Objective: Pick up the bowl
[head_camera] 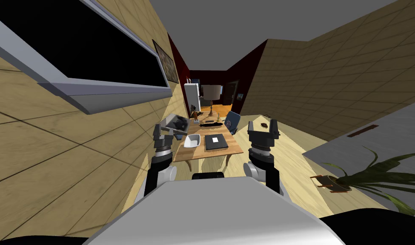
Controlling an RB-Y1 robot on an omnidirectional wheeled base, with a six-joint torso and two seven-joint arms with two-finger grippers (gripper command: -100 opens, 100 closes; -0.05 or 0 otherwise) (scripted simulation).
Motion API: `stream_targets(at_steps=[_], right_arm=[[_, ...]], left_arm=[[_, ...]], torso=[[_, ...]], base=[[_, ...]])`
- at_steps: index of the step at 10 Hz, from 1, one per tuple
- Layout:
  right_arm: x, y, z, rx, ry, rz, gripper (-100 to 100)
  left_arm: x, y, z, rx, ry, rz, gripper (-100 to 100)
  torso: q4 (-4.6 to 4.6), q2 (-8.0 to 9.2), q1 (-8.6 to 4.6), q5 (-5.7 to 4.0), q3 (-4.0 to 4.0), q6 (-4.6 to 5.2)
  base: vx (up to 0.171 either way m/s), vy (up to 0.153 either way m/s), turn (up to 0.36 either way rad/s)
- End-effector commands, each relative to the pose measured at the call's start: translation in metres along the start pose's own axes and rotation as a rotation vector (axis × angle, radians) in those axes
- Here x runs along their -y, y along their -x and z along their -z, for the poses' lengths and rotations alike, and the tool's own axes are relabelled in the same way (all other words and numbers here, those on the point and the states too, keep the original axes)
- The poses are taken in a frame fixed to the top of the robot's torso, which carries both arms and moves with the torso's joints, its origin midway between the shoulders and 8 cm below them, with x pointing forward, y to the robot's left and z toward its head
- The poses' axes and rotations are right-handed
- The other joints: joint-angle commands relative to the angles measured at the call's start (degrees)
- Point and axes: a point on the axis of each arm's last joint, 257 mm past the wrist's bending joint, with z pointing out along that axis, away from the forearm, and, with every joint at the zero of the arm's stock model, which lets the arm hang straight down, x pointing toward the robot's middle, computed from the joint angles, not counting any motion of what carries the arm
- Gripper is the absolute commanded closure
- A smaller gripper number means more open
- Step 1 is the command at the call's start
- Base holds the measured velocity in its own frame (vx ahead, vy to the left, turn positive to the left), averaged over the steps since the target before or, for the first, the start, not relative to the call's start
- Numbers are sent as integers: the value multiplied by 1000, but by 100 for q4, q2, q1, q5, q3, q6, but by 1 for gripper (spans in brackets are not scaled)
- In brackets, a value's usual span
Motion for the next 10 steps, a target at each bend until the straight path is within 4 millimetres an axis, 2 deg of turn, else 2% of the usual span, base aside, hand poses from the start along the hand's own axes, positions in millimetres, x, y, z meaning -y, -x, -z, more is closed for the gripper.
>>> stream_targets(at_steps=[1,5,10], right_arm=[[0,0,0,0,0,0,0],[0,0,0,0,0,0,0],[0,0,0,0,0,0,0]], left_arm=[[-11,-1,1,-32,32,-14,-100],[-48,5,3,-68,139,-37,-100],[-117,29,12,-52,342,-42,-100]], torso=[[0,0,0,0,0,0],[2,9,24,5,5,0],[4,17,35,8,10,0]], base=[[-15,26,-11],[-28,52,-16],[-48,83,-30]])
